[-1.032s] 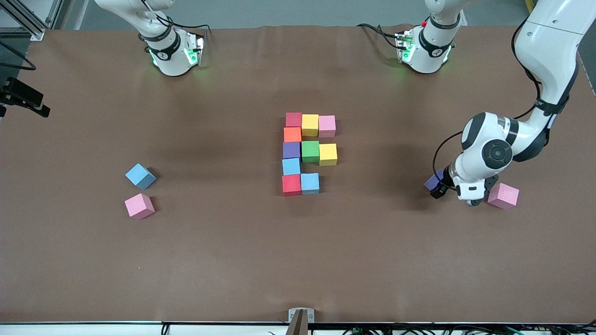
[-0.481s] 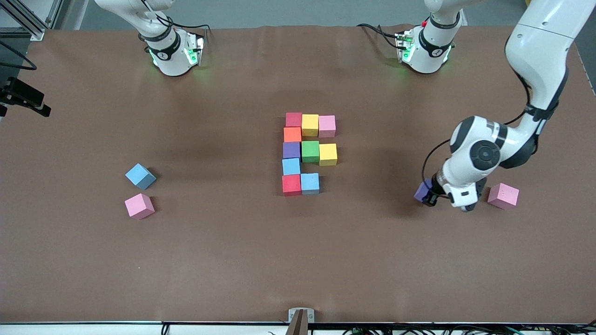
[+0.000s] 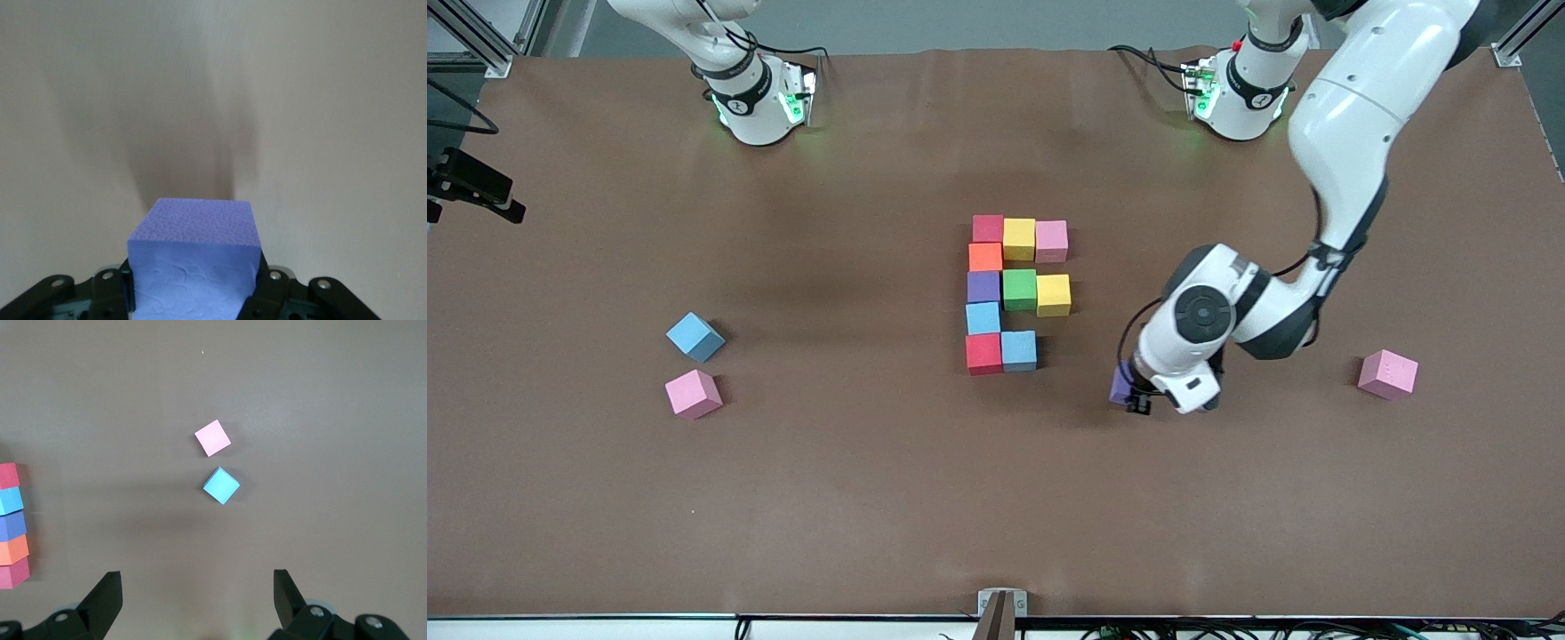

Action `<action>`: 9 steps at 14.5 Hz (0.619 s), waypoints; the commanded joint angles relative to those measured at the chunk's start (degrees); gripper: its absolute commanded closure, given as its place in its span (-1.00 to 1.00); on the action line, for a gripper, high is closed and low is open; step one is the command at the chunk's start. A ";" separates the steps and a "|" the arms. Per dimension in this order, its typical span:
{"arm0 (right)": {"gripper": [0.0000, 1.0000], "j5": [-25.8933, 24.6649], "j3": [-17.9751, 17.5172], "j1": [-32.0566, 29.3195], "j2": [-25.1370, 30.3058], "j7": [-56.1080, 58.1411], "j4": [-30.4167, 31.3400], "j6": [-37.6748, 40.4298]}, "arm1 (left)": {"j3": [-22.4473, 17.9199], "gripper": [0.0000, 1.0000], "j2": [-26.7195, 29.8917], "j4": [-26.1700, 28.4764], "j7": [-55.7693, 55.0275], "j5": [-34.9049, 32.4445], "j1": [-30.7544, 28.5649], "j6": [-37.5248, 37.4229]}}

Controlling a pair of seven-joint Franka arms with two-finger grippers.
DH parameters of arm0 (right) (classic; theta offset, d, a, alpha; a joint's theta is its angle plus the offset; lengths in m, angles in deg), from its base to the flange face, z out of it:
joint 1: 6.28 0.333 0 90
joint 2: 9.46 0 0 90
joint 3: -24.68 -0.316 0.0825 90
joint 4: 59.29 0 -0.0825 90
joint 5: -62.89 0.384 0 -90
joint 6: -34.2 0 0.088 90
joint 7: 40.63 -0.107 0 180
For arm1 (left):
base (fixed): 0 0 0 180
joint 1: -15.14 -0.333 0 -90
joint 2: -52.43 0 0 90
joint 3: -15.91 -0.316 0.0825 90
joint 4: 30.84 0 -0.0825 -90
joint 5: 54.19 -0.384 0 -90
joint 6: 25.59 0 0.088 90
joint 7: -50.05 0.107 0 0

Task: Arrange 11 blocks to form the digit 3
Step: 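Carry the purple block to the center with the left gripper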

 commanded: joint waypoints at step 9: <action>-1.00 -0.20 0.02 0.28 -0.11 0.51 -0.22 0.24 | -0.50 0.55 -4.68 -6.55 -18.43 4.44 9.15 -5.79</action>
